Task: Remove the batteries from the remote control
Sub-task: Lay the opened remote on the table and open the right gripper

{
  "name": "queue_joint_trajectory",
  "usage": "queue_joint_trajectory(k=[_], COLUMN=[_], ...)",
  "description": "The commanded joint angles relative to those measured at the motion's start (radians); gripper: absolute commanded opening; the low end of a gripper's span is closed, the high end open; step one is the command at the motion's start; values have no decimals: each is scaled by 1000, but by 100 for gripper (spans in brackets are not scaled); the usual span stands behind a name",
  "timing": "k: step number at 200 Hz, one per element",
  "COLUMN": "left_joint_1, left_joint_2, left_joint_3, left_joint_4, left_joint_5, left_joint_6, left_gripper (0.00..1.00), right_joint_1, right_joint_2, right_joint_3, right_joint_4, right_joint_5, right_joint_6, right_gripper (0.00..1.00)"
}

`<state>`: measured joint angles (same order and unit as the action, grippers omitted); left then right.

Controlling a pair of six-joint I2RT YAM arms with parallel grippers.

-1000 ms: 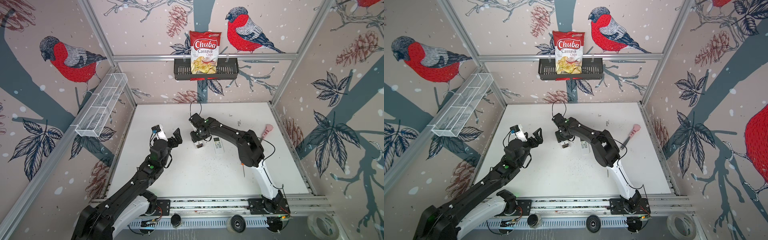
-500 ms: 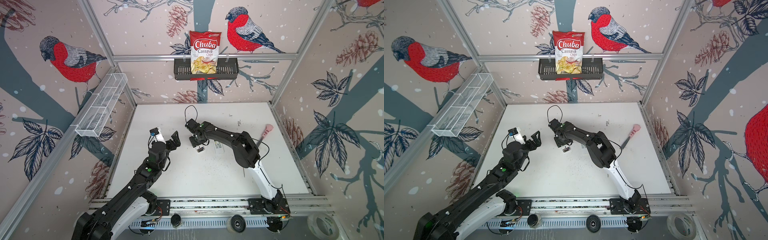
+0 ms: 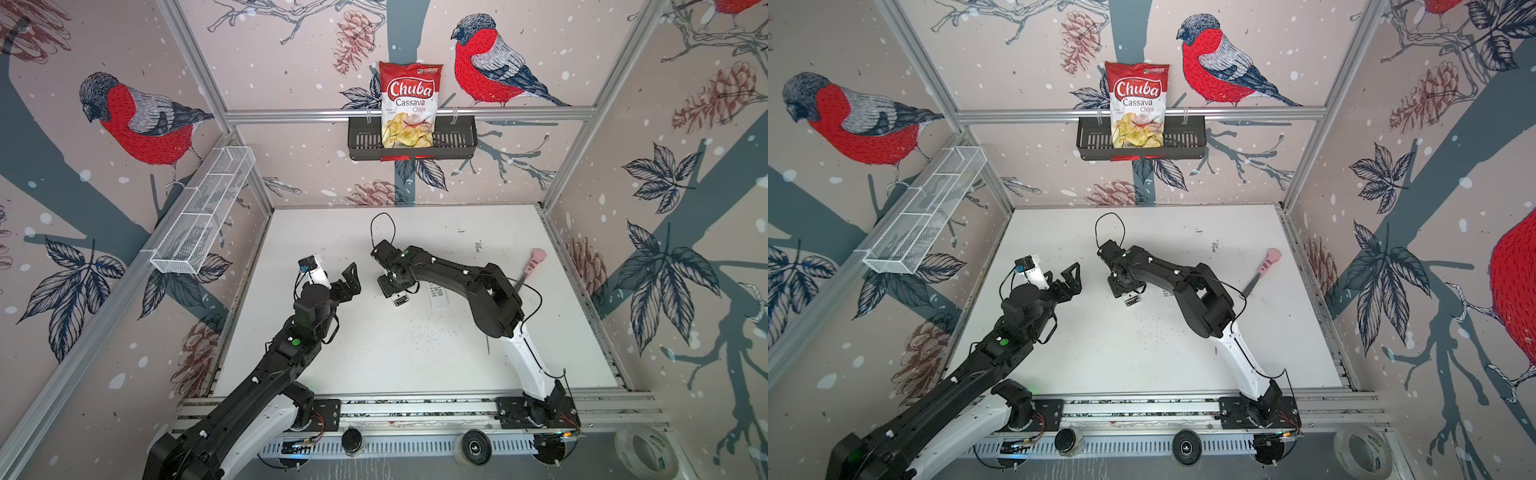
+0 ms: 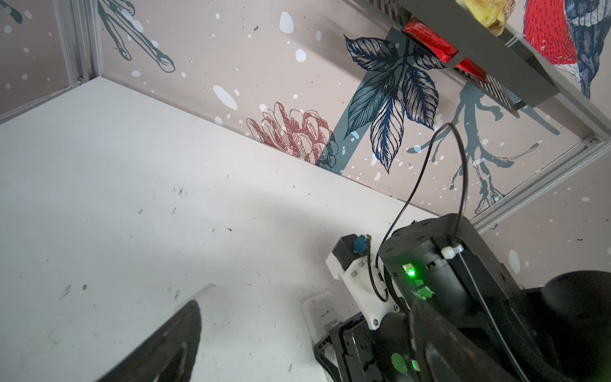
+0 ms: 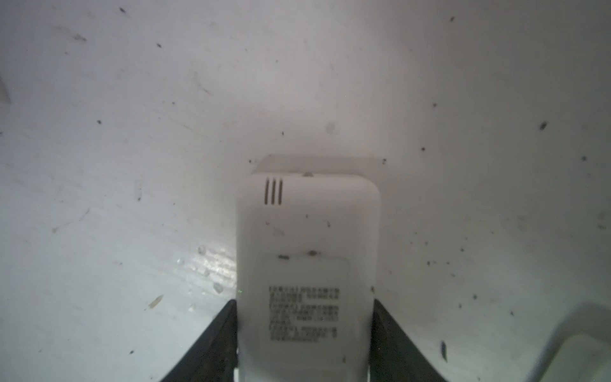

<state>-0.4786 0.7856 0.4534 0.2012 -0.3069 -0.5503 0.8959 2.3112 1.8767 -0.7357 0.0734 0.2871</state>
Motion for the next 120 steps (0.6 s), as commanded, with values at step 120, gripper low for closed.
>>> queue_joint_trajectory(k=[120], left_joint_1=[19], left_joint_2=[447], left_joint_3=[392], left_joint_4=[-292], left_joint_5=[392], left_joint_6=[159], left_gripper=[97], right_joint_1=[-181], right_joint_2=[-569], right_joint_3=[-469], right_joint_4=[222], right_joint_5=[-13], right_joint_6=[78], right_gripper=[57])
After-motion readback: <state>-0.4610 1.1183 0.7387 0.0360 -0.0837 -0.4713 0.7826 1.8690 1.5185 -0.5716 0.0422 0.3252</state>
